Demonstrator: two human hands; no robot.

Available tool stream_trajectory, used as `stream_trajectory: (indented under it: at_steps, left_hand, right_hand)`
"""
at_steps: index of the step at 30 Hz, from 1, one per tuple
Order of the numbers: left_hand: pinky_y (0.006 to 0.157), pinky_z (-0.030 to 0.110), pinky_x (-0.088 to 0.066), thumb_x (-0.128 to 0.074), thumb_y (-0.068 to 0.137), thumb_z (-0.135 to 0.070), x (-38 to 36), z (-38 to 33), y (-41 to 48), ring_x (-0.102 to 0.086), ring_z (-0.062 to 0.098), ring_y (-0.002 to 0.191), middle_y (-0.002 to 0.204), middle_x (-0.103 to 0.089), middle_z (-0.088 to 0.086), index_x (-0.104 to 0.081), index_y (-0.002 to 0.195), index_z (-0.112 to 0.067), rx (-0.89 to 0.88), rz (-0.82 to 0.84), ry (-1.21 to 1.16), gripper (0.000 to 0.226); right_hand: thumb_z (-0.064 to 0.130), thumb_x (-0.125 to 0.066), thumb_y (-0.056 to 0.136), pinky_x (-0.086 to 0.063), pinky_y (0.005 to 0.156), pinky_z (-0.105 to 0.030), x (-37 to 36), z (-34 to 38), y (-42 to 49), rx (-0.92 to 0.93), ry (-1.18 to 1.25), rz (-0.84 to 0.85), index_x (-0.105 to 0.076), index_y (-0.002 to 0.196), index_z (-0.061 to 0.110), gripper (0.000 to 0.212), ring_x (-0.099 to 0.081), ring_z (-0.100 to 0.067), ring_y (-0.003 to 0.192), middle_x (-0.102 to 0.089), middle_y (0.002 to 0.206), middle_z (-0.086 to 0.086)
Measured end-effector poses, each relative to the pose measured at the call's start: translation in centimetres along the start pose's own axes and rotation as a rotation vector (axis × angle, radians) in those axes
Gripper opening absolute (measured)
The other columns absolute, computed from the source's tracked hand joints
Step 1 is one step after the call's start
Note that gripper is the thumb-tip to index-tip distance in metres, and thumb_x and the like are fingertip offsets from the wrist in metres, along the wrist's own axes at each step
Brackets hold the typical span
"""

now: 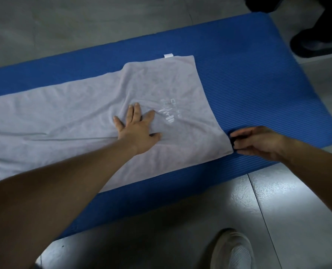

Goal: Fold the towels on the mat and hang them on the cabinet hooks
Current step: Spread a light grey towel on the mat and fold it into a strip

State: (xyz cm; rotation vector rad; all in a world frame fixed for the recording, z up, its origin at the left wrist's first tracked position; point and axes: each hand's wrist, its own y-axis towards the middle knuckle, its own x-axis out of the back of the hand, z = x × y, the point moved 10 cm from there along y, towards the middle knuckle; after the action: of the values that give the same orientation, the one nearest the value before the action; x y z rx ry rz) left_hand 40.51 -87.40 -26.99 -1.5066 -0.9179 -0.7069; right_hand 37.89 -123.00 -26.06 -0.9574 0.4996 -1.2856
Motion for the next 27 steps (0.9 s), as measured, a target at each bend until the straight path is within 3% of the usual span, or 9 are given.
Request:
stream_trajectory:
  at_steps: [2, 5, 7, 10, 16, 20, 24, 27]
  left_hand:
    - [0.119, 0.065, 0.004, -0.042, 0.091, -0.072, 1.0, 0.1, -0.3, 0.013, 0.02, 0.155, 0.169, 0.011, 0.002, -0.007, 0.158, -0.041, -0.016, -0.035, -0.015, 0.082]
    - [0.123, 0.057, -0.004, -0.042, 0.092, -0.071, 3.9, 1.5, -0.9, -0.01, 0.021, 0.154, 0.167, -0.014, 0.002, -0.023, 0.156, -0.037, -0.033, -0.097, -0.07, 0.075]
    - [0.123, 0.05, -0.017, -0.044, 0.094, -0.066, 5.8, 4.0, -1.6, -0.031, 0.027, 0.147, 0.16, -0.032, 0.004, -0.034, 0.153, -0.031, -0.012, -0.091, -0.131, 0.069]
    - [0.107, 0.042, -0.043, -0.047, 0.096, -0.061, 8.6, 10.2, -3.7, -0.053, 0.028, 0.125, 0.142, -0.052, 0.004, -0.049, 0.142, -0.027, 0.026, -0.065, -0.162, 0.057]
    - [0.095, 0.037, -0.05, -0.053, 0.096, -0.053, 11.6, 27.4, -11.4, -0.059, 0.018, 0.103, 0.112, -0.061, -0.006, -0.061, 0.12, -0.029, 0.107, -0.004, -0.036, 0.035]
    - [0.091, 0.034, -0.05, -0.06, 0.095, -0.038, 10.5, 39.2, -16.8, -0.063, 0.02, 0.099, 0.105, -0.065, -0.007, -0.064, 0.111, -0.026, 0.26, -0.12, -0.185, 0.02]
    - [0.088, 0.031, -0.046, -0.063, 0.095, -0.033, 5.9, 50.4, -22.2, -0.062, 0.024, 0.106, 0.114, -0.065, 0.0, -0.065, 0.118, -0.021, 0.571, -0.28, -0.431, 0.026]
    - [0.089, 0.042, -0.05, -0.061, 0.094, -0.035, 1.9, 56.8, -26.4, -0.059, 0.033, 0.111, 0.127, -0.058, 0.009, -0.063, 0.125, -0.021, 0.779, -0.327, -0.472, 0.034]
  right_hand:
    - [-0.001, -0.071, 0.086, -0.056, 0.076, -0.03, 0.2, 1.2, -0.2, 0.045, -0.106, -0.081, -0.071, 0.108, 0.011, 0.025, -0.068, -0.02, 0.094, -0.073, 0.105, -0.011]
    - [0.011, -0.074, 0.088, -0.055, 0.063, -0.022, -2.3, 6.3, -1.1, 0.238, -0.294, -0.163, -0.072, 0.098, 0.009, 0.01, -0.066, -0.015, 0.077, -0.072, 0.092, -0.012]
    - [0.018, -0.075, 0.088, -0.058, 0.065, -0.026, -6.7, 10.0, -1.5, 0.403, -0.48, -0.131, -0.073, 0.091, 0.012, 0.007, -0.066, -0.015, 0.074, -0.073, 0.086, -0.009]
    - [0.026, -0.075, 0.087, -0.054, 0.074, -0.025, -15.5, 14.3, -2.1, 0.587, -0.707, -0.006, -0.074, 0.088, 0.019, 0.007, -0.067, -0.009, 0.08, -0.072, 0.085, 0.004]
    - [0.031, -0.068, 0.091, -0.052, 0.087, -0.029, -33.7, 19.9, -4.3, 0.846, -1.228, 0.242, -0.07, 0.106, 0.025, 0.017, -0.063, -0.009, 0.092, -0.067, 0.105, 0.01]
    - [0.033, -0.064, 0.092, -0.052, 0.09, -0.035, -45.7, 21.6, -6.4, 0.946, -1.381, 0.369, -0.067, 0.115, 0.028, 0.023, -0.061, -0.011, 0.097, -0.06, 0.113, 0.008]
    - [0.039, -0.062, 0.094, -0.05, 0.092, -0.034, -57.7, 22.5, -7.9, 1.009, -1.489, 0.448, -0.063, 0.121, 0.029, 0.028, -0.059, -0.014, 0.103, -0.055, 0.121, 0.008]
    - [0.037, -0.061, 0.095, -0.048, 0.095, -0.033, -66.0, 23.6, -8.2, 1.028, -1.495, 0.462, -0.062, 0.124, 0.027, 0.031, -0.058, -0.015, 0.105, -0.053, 0.125, 0.006]
